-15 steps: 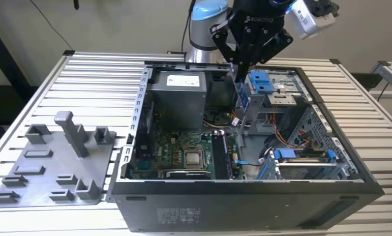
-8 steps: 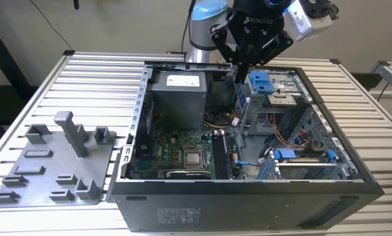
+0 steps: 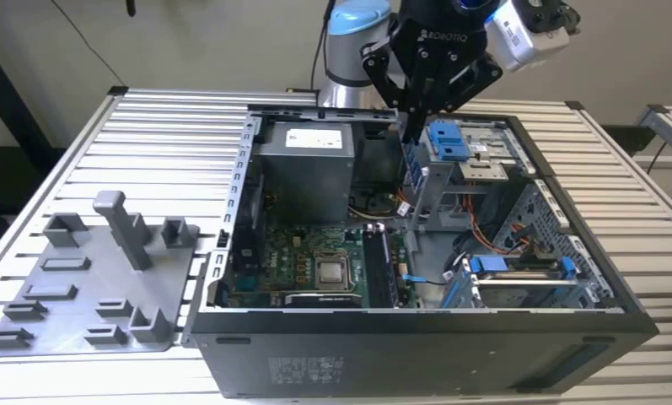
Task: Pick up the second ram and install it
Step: 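Insert the second ram into the second slot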
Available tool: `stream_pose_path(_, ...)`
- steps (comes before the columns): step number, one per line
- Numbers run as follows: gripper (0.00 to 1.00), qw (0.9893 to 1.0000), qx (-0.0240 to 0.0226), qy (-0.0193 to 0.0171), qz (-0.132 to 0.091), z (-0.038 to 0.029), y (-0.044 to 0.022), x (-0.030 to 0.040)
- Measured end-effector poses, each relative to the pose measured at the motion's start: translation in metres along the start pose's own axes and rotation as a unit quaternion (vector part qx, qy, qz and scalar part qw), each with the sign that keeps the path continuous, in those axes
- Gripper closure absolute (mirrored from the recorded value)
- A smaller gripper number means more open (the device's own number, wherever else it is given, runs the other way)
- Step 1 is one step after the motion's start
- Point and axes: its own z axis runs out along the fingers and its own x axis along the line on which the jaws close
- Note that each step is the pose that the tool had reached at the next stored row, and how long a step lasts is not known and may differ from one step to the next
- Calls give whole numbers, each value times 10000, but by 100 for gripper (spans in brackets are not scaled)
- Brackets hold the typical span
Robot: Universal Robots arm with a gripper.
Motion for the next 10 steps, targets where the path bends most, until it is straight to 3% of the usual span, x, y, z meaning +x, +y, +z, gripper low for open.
stream_pose_path(3,86,10000,1,-67,-1,25,-1,0)
stream_pose_path(8,86,9996,-5,-280,-2,65,-3,19)
stream_pose_path(10,86,9995,-6,-324,-3,73,-3,25)
